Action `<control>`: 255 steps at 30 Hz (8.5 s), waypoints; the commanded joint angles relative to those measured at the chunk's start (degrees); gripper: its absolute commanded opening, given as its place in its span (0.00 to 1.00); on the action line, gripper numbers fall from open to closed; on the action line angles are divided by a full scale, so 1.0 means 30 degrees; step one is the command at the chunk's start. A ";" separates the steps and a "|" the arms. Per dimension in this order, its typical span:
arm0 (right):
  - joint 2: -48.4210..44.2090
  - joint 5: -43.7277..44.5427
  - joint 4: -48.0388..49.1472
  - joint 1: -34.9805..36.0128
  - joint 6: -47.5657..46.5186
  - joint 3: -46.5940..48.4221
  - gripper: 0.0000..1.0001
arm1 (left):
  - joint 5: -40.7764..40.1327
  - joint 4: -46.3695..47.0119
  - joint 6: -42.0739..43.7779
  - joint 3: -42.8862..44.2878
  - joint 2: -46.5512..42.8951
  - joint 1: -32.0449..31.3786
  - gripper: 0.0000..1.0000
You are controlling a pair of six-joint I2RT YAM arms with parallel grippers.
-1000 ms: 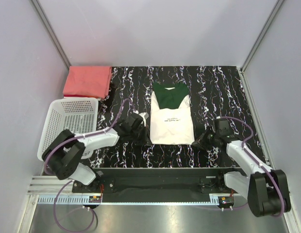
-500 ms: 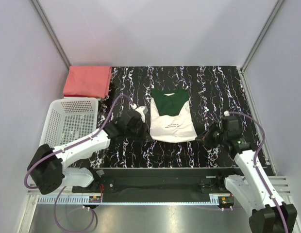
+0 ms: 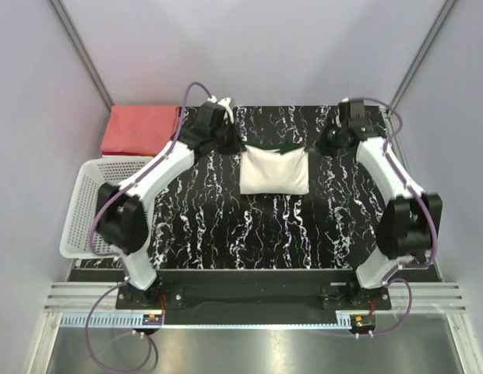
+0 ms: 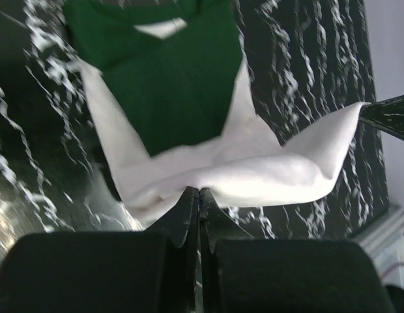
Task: Fold and stack the t-shirts
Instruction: Fold the tshirt, then neatly place the folded tshirt to the corner
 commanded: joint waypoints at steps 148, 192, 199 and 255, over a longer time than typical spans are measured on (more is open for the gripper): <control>0.2522 -0.7825 0.3788 -0.3117 -0.2262 -0.1608 0.50 | 0.7909 0.6170 -0.1456 0.6453 1.4186 0.3875 0.57; -0.0585 -0.9672 0.3788 -0.3117 -0.1413 -0.2254 0.51 | -0.1874 -0.4461 0.8352 0.7742 0.5809 0.3523 0.00; -0.0643 -0.9818 0.3788 -0.3117 -0.1326 -0.1931 0.52 | -0.3831 -0.6134 1.1664 0.8971 0.4317 0.4489 0.00; 0.0763 -1.0258 0.3905 -0.3147 -0.1735 -0.0847 0.56 | -0.5659 -0.3879 1.3603 1.5568 0.8096 1.4247 0.74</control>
